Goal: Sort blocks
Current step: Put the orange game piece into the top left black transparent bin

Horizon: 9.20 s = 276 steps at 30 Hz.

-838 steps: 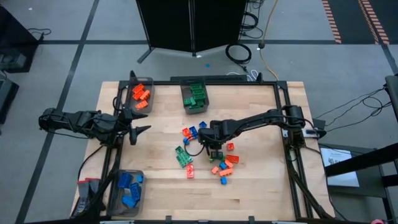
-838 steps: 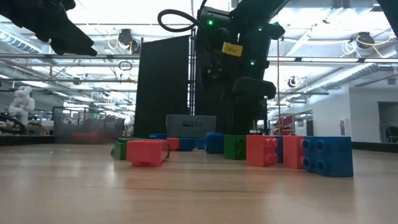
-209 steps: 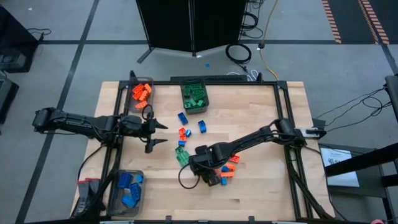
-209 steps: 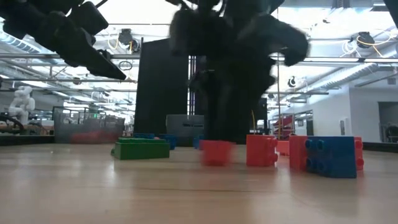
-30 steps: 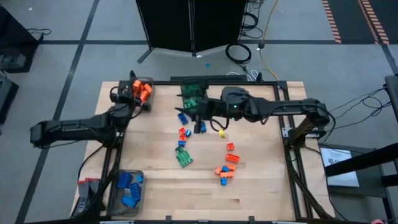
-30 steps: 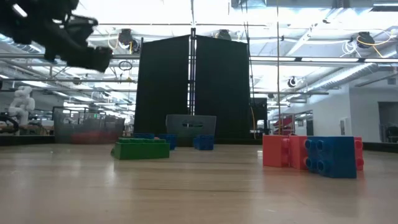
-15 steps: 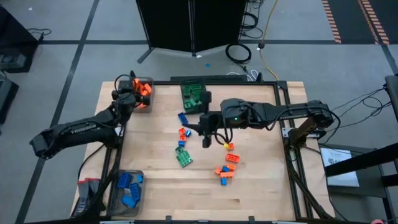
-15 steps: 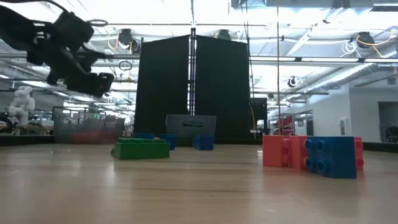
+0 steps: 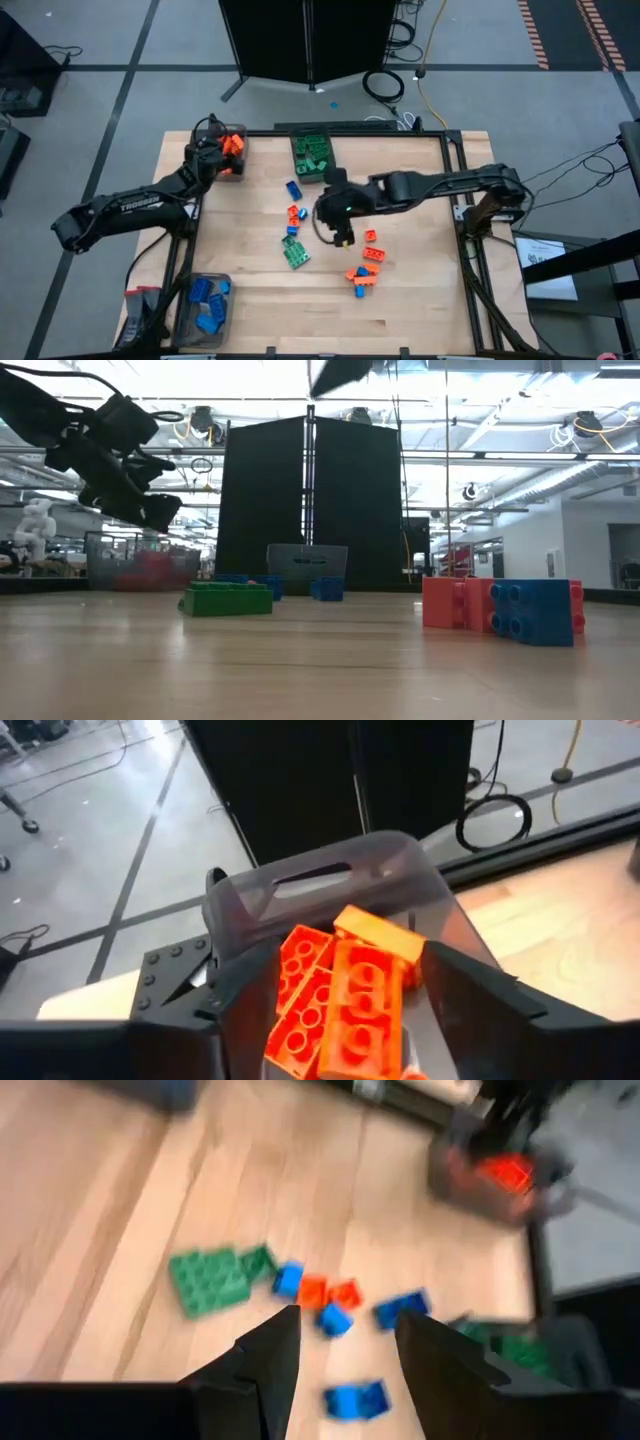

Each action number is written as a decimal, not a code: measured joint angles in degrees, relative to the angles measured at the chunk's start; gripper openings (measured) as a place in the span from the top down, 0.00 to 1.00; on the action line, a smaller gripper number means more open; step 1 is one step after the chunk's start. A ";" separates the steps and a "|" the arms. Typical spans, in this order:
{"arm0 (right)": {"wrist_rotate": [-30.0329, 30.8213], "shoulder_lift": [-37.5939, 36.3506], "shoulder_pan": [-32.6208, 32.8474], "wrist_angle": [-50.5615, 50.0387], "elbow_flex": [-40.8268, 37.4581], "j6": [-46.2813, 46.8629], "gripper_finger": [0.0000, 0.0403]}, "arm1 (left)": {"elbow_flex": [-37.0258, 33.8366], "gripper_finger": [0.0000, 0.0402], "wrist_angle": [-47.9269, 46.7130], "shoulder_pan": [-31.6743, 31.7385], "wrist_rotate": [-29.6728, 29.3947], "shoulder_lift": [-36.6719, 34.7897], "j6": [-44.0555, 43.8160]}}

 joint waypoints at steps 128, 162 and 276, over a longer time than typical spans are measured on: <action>-15.27 0.88 -10.45 71.72 -22.49 5.99 0.70 | 0.04 0.35 33.51 -43.86 27.18 -5.18 99.09; -20.03 0.88 -10.36 74.11 -22.49 5.75 0.70 | 0.07 0.35 62.92 -45.92 29.17 12.10 115.86; -21.94 6.00 -11.72 78.30 -22.38 6.80 0.70 | 6.16 0.59 49.61 -44.15 26.08 14.43 91.28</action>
